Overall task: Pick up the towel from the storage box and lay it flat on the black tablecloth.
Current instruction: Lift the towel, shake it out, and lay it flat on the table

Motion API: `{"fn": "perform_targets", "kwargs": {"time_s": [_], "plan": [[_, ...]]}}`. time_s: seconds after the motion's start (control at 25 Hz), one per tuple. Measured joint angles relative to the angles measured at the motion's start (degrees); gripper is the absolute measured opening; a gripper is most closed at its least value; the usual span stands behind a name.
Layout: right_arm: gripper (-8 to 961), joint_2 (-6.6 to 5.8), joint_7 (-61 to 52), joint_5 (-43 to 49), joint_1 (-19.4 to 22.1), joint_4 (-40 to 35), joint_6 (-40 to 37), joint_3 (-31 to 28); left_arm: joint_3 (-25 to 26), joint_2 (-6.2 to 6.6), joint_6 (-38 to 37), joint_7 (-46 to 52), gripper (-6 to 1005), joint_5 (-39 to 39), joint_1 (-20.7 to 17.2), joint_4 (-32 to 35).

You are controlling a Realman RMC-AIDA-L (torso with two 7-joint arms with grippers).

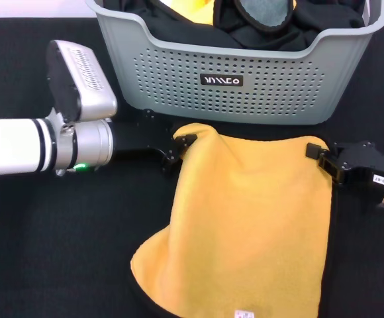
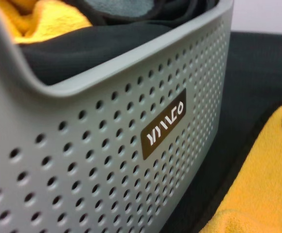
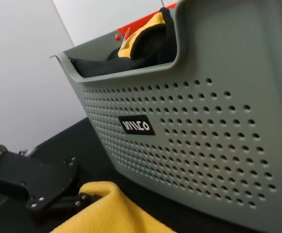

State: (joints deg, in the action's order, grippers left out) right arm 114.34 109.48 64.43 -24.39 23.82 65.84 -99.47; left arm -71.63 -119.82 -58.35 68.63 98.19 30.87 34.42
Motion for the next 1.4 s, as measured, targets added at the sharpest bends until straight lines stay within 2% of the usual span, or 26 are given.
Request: {"fn": "perform_targets", "kwargs": {"time_s": [0.24,0.4,0.52,0.72,0.84,1.0,1.2,1.28,1.4], "plan": [[108,0.11,1.1,0.0,-0.7,0.0,-0.8,0.0,-1.8,-0.24,1.6,3.6,13,5.3,-0.9,7.6],[110,0.25,1.1,-0.2,-0.8,0.0,-1.2,-0.1,-2.2,-0.38,2.6,3.4,13,6.4,-4.4,14.4],[110,0.29,1.2,-0.2,-0.8,0.0,-1.3,-0.6,-4.7,-0.38,3.6,2.9,19,6.4,-6.5,17.9],[112,0.56,1.8,-0.2,-1.0,0.0,-2.0,-0.7,-12.0,-0.35,10.9,1.5,30,8.0,-8.2,19.0],[113,0.73,1.9,-0.2,-1.1,0.1,-2.7,-0.7,-19.5,-0.39,19.0,1.4,36,9.6,-9.0,20.0],[114,0.75,2.0,-0.2,-1.1,0.1,-2.7,-0.8,-26.9,-0.28,27.9,0.9,44,10.7,-12.6,25.2],[115,0.86,2.8,-0.2,-0.8,0.1,-2.5,-1.5,-30.9,-0.38,33.2,-4.0,55,10.8,-17.8,31.2],[116,0.87,2.8,-0.2,-0.8,0.1,-2.5,-1.5,-32.6,-0.37,35.4,-5.2,59,10.8,-18.5,31.4],[117,0.88,2.9,-0.2,-0.8,0.1,-2.5,-1.5,-37.1,-0.34,42.9,-7.9,65,10.8,-19.4,30.6]]}}
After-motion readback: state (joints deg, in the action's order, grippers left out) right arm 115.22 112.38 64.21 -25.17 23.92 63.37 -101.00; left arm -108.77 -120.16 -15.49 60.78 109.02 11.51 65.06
